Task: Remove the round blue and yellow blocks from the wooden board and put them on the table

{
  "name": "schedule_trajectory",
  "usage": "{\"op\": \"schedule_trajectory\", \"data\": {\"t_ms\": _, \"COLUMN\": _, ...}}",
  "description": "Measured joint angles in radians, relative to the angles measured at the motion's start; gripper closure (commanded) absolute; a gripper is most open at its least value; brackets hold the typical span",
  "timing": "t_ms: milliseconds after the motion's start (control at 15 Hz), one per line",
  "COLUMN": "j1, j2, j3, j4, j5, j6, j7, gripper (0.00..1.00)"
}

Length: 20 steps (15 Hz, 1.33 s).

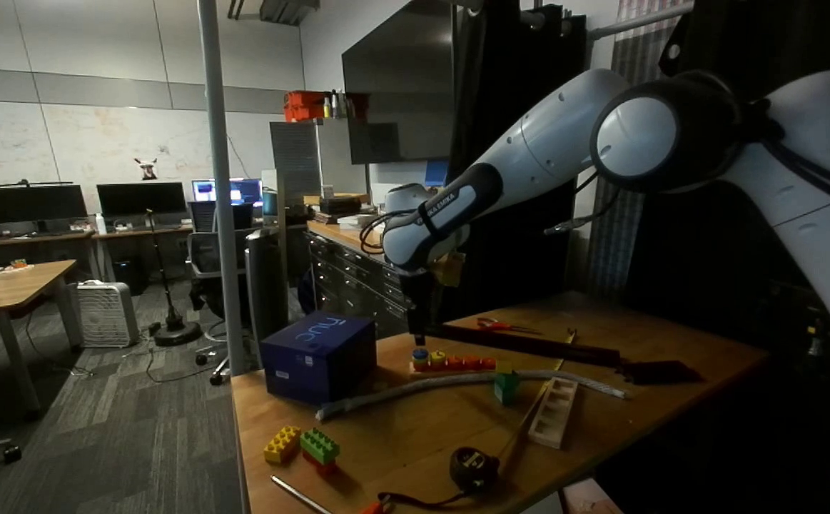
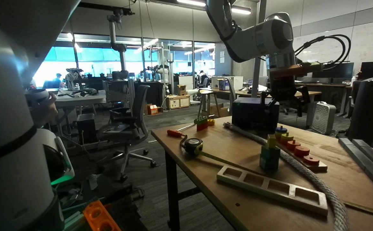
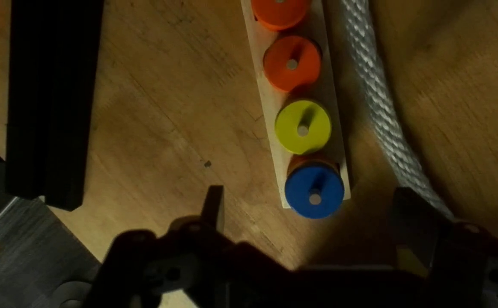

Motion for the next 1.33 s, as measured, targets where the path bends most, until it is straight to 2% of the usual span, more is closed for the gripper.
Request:
{"op": "schedule_trajectory", "data": {"t_ms": 733, "j1": -0.049, "j2": 0.12, "j3": 0.04, "j4": 0.157, "j5": 0.151, "j6": -0.096, "j7": -0.121, "gripper": 0.0}}
{"op": "schedule_trajectory", "data": {"t_ms": 1333, "j1": -0.064, "j2": 0.151, "j3": 0.043, "j4": 0.192, "j5": 0.186, "j6": -0.137, "j7": -0.14, "gripper": 0.0}}
